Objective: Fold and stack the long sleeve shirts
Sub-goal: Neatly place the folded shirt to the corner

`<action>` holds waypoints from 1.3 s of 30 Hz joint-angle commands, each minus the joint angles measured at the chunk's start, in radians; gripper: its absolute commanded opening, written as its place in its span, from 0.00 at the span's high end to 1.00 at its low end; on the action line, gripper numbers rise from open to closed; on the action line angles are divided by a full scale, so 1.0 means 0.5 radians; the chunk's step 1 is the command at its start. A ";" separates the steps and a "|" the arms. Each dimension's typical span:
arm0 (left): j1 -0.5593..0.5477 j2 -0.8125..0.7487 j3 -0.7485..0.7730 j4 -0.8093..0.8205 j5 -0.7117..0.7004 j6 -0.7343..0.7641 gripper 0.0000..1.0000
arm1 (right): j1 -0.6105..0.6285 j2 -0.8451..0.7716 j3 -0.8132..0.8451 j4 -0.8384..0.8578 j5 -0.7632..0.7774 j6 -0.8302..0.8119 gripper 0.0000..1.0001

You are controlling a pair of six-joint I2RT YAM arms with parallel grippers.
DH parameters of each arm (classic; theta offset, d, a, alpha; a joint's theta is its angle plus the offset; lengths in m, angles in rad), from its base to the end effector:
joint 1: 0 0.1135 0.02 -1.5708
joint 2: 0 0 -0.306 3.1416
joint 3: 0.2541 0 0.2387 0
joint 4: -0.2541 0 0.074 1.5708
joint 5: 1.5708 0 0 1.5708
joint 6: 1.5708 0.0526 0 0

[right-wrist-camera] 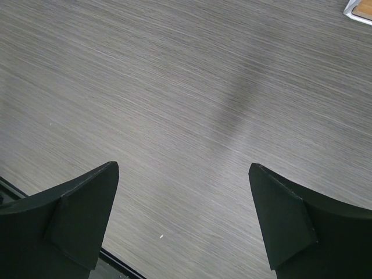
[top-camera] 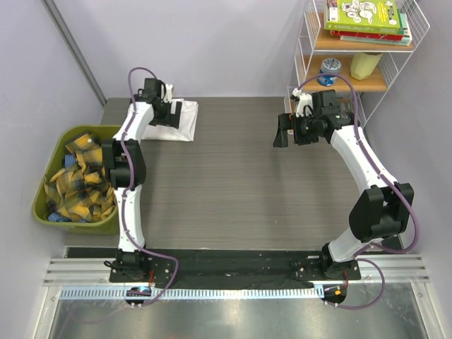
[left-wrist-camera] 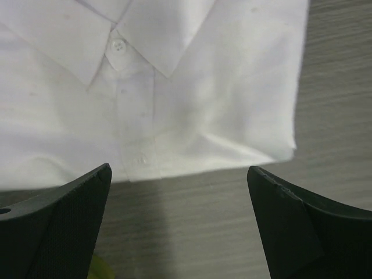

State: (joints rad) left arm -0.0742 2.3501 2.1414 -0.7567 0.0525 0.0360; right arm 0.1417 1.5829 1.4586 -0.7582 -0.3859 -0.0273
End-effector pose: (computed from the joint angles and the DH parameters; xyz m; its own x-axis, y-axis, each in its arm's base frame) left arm 0.5438 -0.0432 0.2380 -0.8157 0.0967 -0.5703 0.1333 0.9908 -0.0226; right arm 0.3322 0.0674 0.3556 -0.7543 -0.1331 -0.6429 -0.3883 0.8801 0.2733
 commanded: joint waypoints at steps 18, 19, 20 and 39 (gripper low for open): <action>-0.177 0.030 -0.018 0.071 0.242 0.026 0.50 | -0.007 -0.043 -0.033 -0.002 -0.063 -0.001 0.00; -0.195 0.049 -0.009 0.077 0.230 0.050 0.50 | -0.004 -0.040 -0.036 -0.002 -0.069 0.002 0.00; -0.204 0.058 0.012 0.081 0.211 0.054 0.50 | -0.004 -0.034 -0.042 -0.002 -0.072 0.002 0.00; -0.290 -0.266 0.273 -0.149 0.235 0.219 0.00 | -0.007 -0.079 0.003 0.004 -0.142 -0.034 0.00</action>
State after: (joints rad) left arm -0.2111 2.4466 2.2066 -0.7765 0.1062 0.1402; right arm 0.1417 1.5780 1.4250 -0.7723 -0.4221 -0.0261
